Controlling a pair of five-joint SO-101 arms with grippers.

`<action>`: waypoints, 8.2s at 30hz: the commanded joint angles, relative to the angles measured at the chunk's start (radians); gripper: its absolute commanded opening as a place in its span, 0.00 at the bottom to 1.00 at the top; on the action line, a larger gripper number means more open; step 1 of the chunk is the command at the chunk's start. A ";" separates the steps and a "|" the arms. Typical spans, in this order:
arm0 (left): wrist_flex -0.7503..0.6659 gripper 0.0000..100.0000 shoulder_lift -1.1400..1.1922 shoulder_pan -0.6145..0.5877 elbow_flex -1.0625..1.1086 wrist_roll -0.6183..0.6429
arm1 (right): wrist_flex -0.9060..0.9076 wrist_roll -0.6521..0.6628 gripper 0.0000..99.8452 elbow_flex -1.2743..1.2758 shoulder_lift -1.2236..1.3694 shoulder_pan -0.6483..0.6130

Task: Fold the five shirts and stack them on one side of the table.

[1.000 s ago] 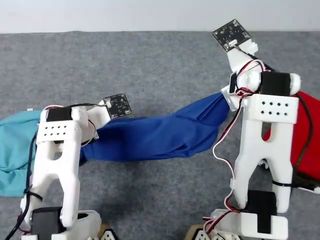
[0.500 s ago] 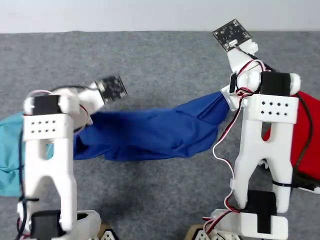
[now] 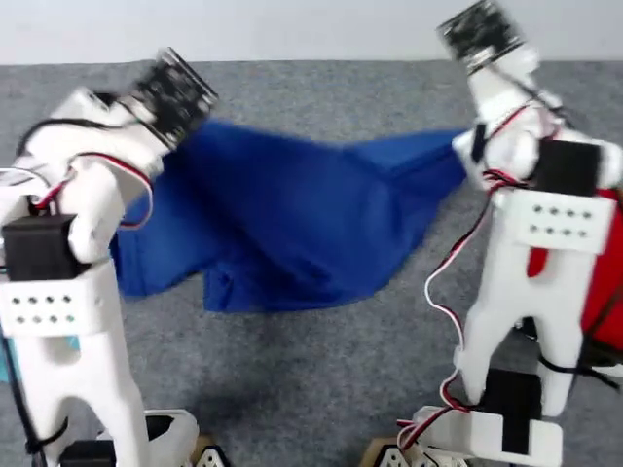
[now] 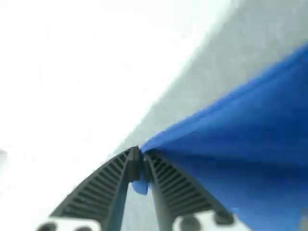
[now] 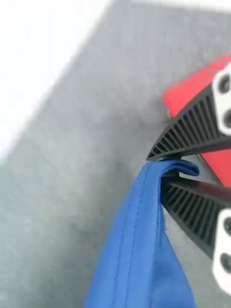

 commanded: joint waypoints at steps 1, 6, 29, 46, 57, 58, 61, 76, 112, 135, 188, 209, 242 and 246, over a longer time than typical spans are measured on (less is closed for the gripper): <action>-0.192 0.00 -0.051 0.002 -0.065 0.078 | -0.010 0.011 0.01 -0.232 -0.008 0.053; -0.308 0.00 -0.064 0.009 -0.067 0.081 | -0.019 0.077 0.01 -0.417 -0.013 0.102; 0.037 0.00 -0.180 -0.057 -0.067 -0.124 | -0.251 0.195 0.01 -0.612 -0.015 0.004; -0.543 0.00 -0.203 -0.153 0.140 -0.127 | -0.582 0.258 0.01 -0.606 0.062 0.002; -0.543 0.00 -0.463 -0.153 0.136 -0.127 | -0.478 0.253 0.01 -0.651 -0.133 0.173; -0.535 0.00 -0.493 -0.161 0.136 -0.127 | -0.449 0.253 0.01 -0.651 -0.157 0.183; -0.486 0.00 -0.580 -0.195 0.136 -0.127 | -0.366 0.253 0.01 -0.647 -0.234 0.197; -0.281 0.00 -0.652 -0.235 0.677 -0.491 | -0.111 0.258 0.01 -0.296 -0.122 0.159; -0.740 0.00 -0.660 -0.500 1.541 -0.617 | -0.298 -0.288 0.14 0.012 0.634 -0.467; -0.740 0.00 -0.661 -0.505 1.541 -0.617 | -0.453 -0.310 0.18 -0.608 1.277 -0.636; -1.023 0.00 0.014 -0.166 1.010 -0.106 | -0.249 0.011 0.01 -1.132 1.021 -0.170; -1.020 0.00 0.605 -0.146 0.380 -0.106 | -0.518 0.081 0.01 -1.137 1.087 -0.171; 0.040 0.00 0.370 -0.203 0.404 -0.512 | 0.306 0.038 0.01 -0.503 0.386 -0.137; 0.141 0.00 0.399 -0.207 0.403 -0.591 | 0.305 0.032 0.01 -0.143 0.157 -0.143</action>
